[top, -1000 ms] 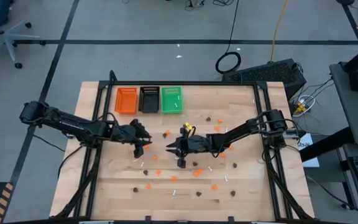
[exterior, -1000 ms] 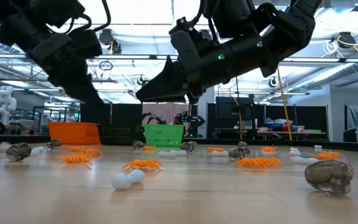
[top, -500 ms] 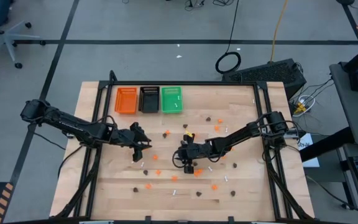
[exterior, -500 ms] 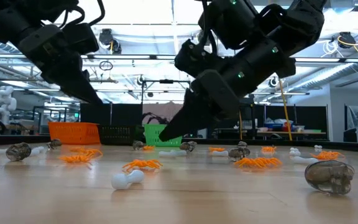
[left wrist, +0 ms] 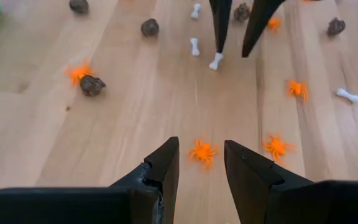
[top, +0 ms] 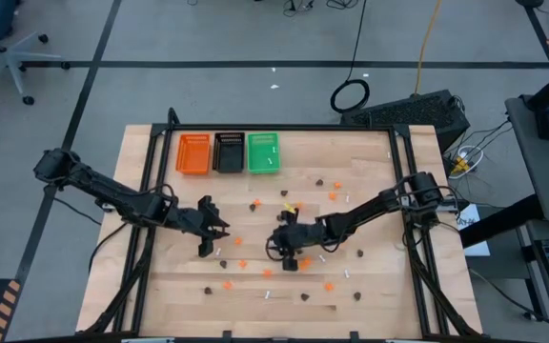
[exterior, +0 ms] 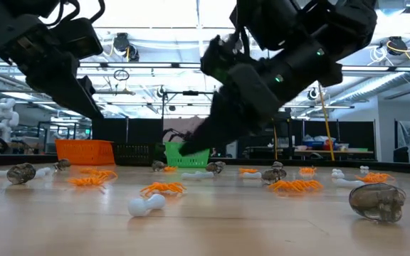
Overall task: Sort Halloween decoration
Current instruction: Put the white bone toy into the green bin
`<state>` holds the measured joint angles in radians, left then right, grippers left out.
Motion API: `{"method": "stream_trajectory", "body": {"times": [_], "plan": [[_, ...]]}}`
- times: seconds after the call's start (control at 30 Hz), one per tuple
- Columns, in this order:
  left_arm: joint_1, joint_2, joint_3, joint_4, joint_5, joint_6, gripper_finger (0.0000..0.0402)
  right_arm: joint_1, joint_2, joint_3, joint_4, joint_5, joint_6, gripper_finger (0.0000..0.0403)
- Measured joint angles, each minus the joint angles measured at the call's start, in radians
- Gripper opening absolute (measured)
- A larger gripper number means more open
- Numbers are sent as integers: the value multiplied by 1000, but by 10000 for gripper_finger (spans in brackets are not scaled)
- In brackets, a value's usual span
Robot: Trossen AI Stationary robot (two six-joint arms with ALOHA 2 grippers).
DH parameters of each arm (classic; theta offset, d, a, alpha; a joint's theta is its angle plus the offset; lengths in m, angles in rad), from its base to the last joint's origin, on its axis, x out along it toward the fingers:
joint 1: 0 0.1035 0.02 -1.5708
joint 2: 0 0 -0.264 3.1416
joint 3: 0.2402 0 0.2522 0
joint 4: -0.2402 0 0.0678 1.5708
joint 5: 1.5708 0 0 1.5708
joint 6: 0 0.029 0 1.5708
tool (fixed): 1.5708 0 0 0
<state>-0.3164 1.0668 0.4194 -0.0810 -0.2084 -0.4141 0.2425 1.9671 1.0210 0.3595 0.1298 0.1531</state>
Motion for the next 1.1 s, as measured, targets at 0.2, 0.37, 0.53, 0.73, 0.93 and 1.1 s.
{"method": "stream_trajectory", "body": {"times": [0.2, 0.37, 0.53, 0.73, 0.93, 1.1], "plan": [[-10, 0, 0, 3, -82, 1, 125, 30, 0, 0, -28, 81, 1, 107], [-10, 0, 0, 3, -86, 1, 125, 25, 24, 0, -45, 105, 18, 107], [-10, 0, 0, 0, -87, 1, 125, 25, 73, 2, -10, 100, 45, 105], [-10, 0, 0, -4, -94, 8, 125, 16, 88, 3, -23, 112, 75, 54], [-10, 0, 0, -3, -109, 9, 125, -4, 91, 2, 9, 104, 71, 5], [-11, 0, 0, -4, -110, 10, 125, -17, 93, 2, 28, 94, 53, 6]]}}
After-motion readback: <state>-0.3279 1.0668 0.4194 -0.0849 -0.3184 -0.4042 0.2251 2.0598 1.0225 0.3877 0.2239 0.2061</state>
